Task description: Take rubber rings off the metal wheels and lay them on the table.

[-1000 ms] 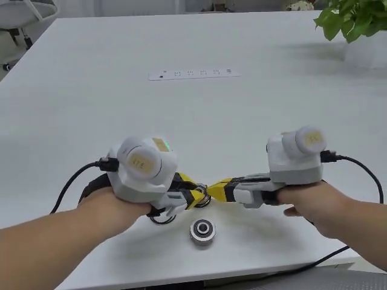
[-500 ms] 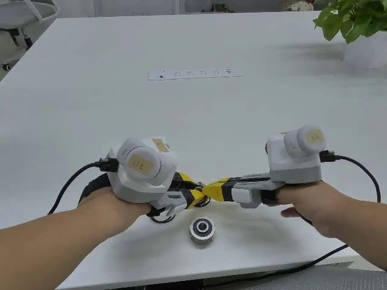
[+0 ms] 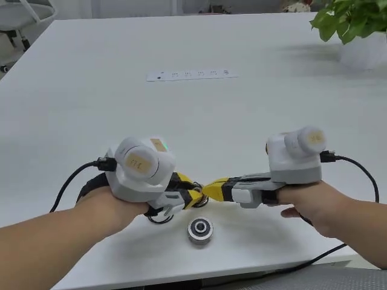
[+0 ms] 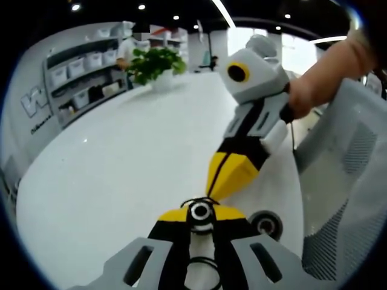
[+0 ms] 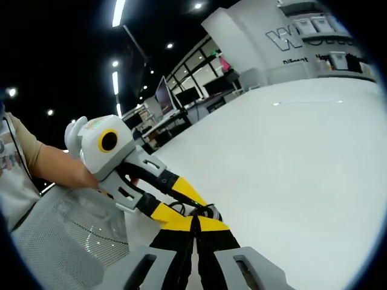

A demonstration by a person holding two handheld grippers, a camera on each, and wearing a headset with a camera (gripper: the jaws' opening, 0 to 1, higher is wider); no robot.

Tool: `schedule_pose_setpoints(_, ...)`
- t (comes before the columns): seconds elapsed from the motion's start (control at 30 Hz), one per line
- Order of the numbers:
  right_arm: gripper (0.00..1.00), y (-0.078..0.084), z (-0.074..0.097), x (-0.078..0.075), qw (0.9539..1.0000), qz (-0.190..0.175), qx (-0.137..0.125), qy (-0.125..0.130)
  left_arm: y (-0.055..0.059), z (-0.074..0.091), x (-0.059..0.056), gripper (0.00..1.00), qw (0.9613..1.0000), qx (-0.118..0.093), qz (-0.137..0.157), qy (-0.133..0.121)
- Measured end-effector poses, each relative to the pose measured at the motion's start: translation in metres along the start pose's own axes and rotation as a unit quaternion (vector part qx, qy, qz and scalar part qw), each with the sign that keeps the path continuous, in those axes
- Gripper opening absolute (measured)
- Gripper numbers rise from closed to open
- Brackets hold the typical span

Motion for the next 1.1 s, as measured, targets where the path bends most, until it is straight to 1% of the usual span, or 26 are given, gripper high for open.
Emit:
schedule_pose_setpoints(0.03, 0.00, 0.003, 0.000, -0.003, 0.9999, 0.012, 0.009, 0.006, 0.000, 0.000, 0.000, 0.13, 1.0000, 0.000, -0.003, -0.001)
schedule_pose_setpoints(0.07, 0.00, 0.004, 0.000, -0.004, 0.9998, 0.015, 0.013, 0.007, 0.000, 0.000, 0.000, 0.13, 1.0000, 0.000, -0.004, -0.001)
schedule_pose_setpoints(0.33, 0.00, 0.005, -0.002, -0.007, 0.9997, 0.016, 0.017, 0.010, 0.000, 0.000, 0.000, 0.13, 1.0000, 0.001, -0.008, 0.001)
schedule_pose_setpoints(0.47, 0.00, 0.004, -0.002, -0.008, 0.9997, 0.016, 0.017, 0.010, -0.001, 0.002, -0.002, 0.14, 0.9997, 0.005, -0.025, 0.007)
schedule_pose_setpoints(0.6, 0.00, 0.002, -0.002, -0.007, 0.9997, 0.018, 0.016, 0.008, -0.003, 0.007, -0.003, 0.12, 0.9994, 0.006, -0.031, 0.015)
schedule_pose_setpoints(0.93, 0.00, -0.004, 0.000, -0.007, 0.9998, 0.016, 0.011, 0.011, -0.008, 0.026, -0.007, 0.20, 0.9988, -0.005, -0.038, 0.030)
schedule_pose_setpoints(1.0, 0.00, -0.007, 0.000, -0.006, 0.9998, 0.016, 0.009, 0.010, -0.009, 0.031, -0.008, 0.24, 0.9988, -0.007, -0.036, 0.034)
schedule_pose_setpoints(1.1, 0.00, -0.009, 0.001, -0.004, 0.9998, 0.017, 0.007, 0.008, -0.009, 0.037, -0.008, 0.32, 0.9987, -0.008, -0.033, 0.037)
Point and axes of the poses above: the centre of the closed fingertips' face, and the gripper's own axes: z roughly backward along the fingers, x roughly to its left, y roughly out of its underside, the point moved 4 cm from there along z, roughly backward along the fingers, and after that the axes turned 11 degrees about z, right-handed, at the moved point
